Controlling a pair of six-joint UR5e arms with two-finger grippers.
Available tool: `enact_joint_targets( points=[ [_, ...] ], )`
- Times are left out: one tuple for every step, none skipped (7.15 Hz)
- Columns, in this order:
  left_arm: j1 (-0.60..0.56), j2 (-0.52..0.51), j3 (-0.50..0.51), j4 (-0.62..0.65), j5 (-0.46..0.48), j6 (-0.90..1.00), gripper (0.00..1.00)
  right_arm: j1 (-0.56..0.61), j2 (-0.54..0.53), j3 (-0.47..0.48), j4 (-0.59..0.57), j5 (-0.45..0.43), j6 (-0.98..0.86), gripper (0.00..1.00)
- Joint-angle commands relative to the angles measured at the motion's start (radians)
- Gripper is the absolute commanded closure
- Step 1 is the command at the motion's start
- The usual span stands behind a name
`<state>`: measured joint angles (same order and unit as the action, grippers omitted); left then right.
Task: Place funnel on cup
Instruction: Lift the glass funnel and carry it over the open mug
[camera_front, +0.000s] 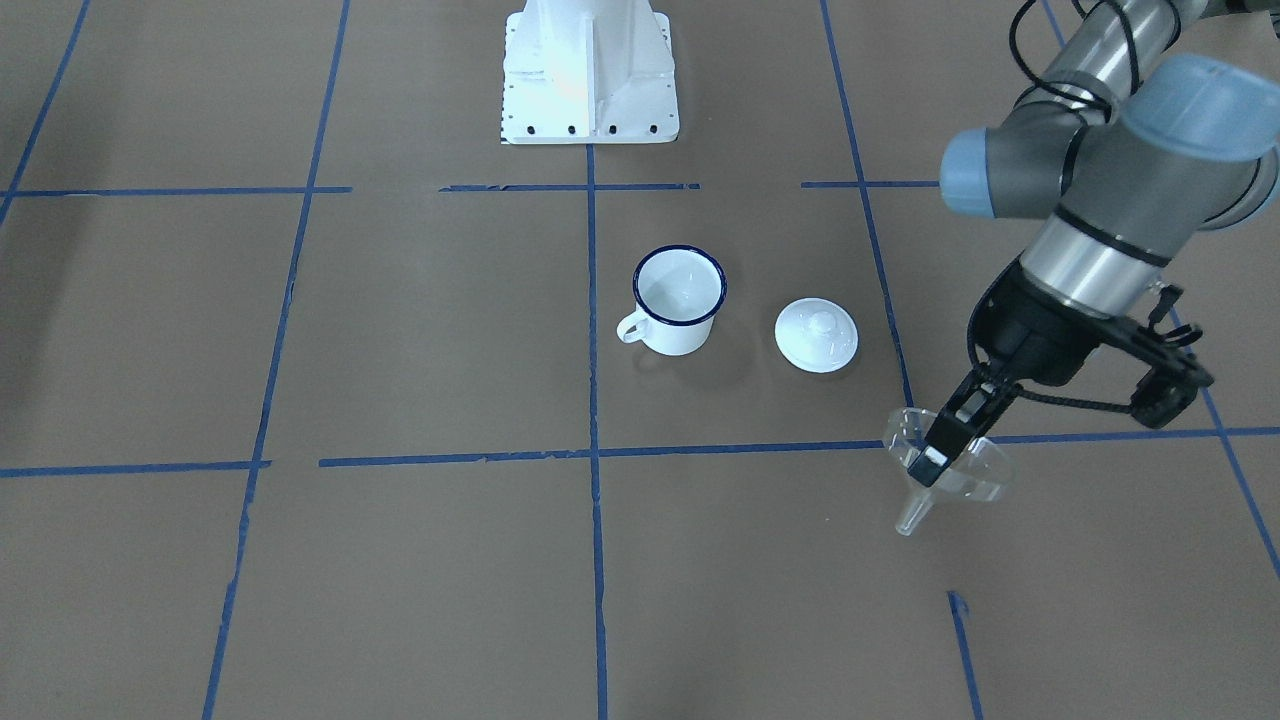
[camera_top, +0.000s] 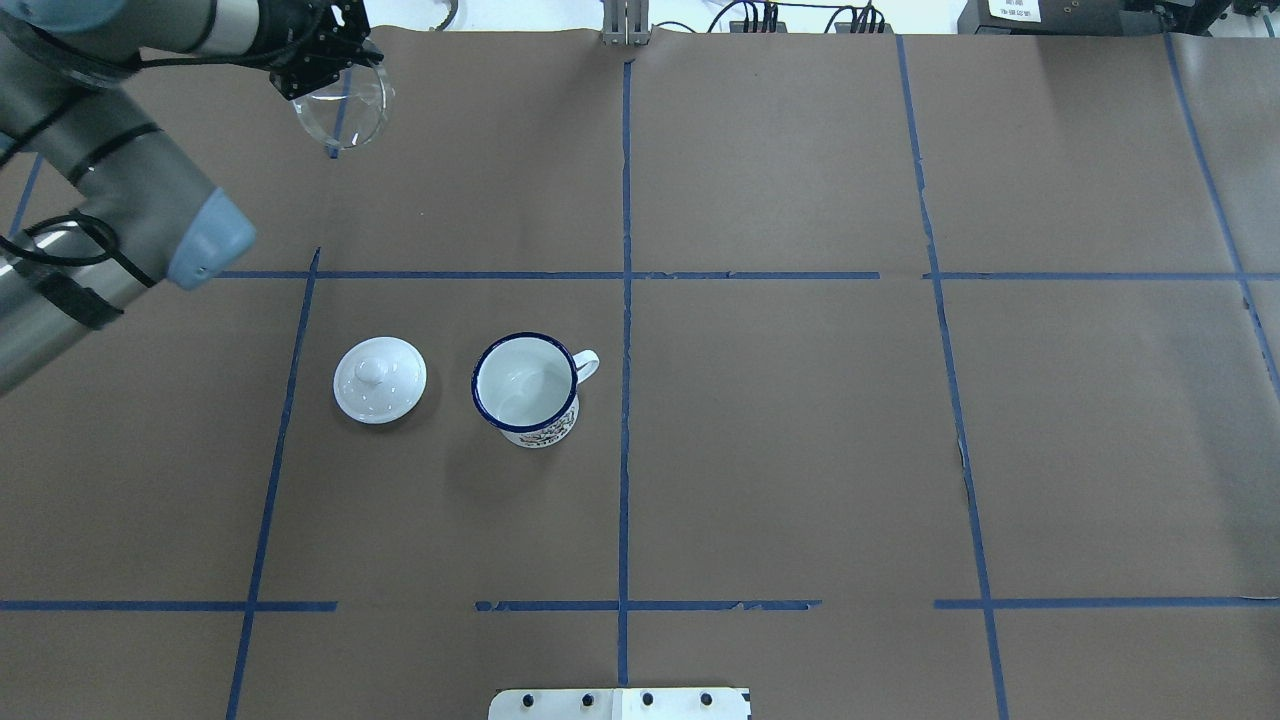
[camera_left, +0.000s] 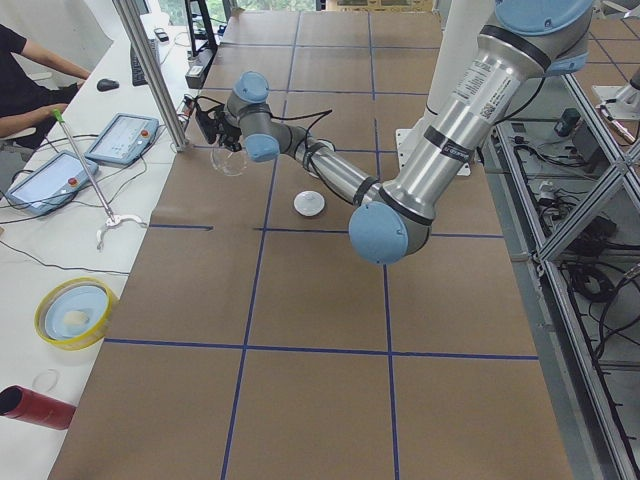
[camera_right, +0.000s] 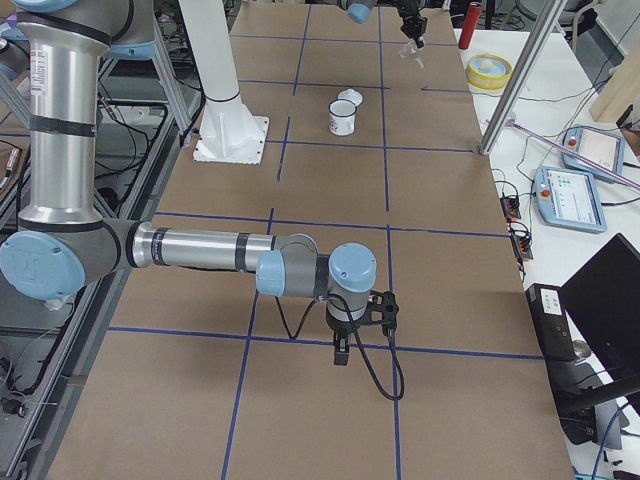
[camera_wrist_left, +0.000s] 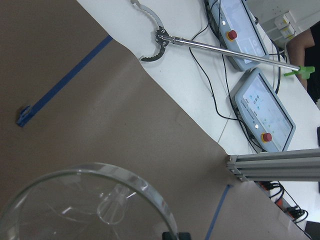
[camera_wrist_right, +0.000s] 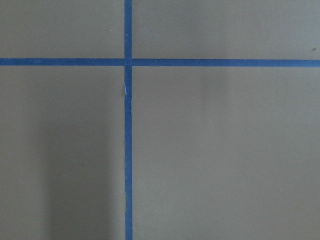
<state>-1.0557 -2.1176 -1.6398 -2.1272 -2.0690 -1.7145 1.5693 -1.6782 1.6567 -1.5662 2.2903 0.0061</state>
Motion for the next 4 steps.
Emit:
enact_joint_targets(
  points=[
    [-0.012,0.012,-0.263,0.365,-0.039,0.119,1.0,0.0,0.0,0.0,0.0,0.0,0.0,0.0],
    [0.005,0.007,-0.322,0.444,-0.039,0.124,1.0,0.0,0.0,0.0,0.0,0.0,0.0,0.0],
    [0.09,-0.002,-0.371,0.516,-0.034,0.125,1.0,0.0,0.0,0.0,0.0,0.0,0.0,0.0],
    [0.142,-0.045,-0.376,0.574,-0.031,0.131,1.0,0.0,0.0,0.0,0.0,0.0,0.0,0.0]
  ],
)
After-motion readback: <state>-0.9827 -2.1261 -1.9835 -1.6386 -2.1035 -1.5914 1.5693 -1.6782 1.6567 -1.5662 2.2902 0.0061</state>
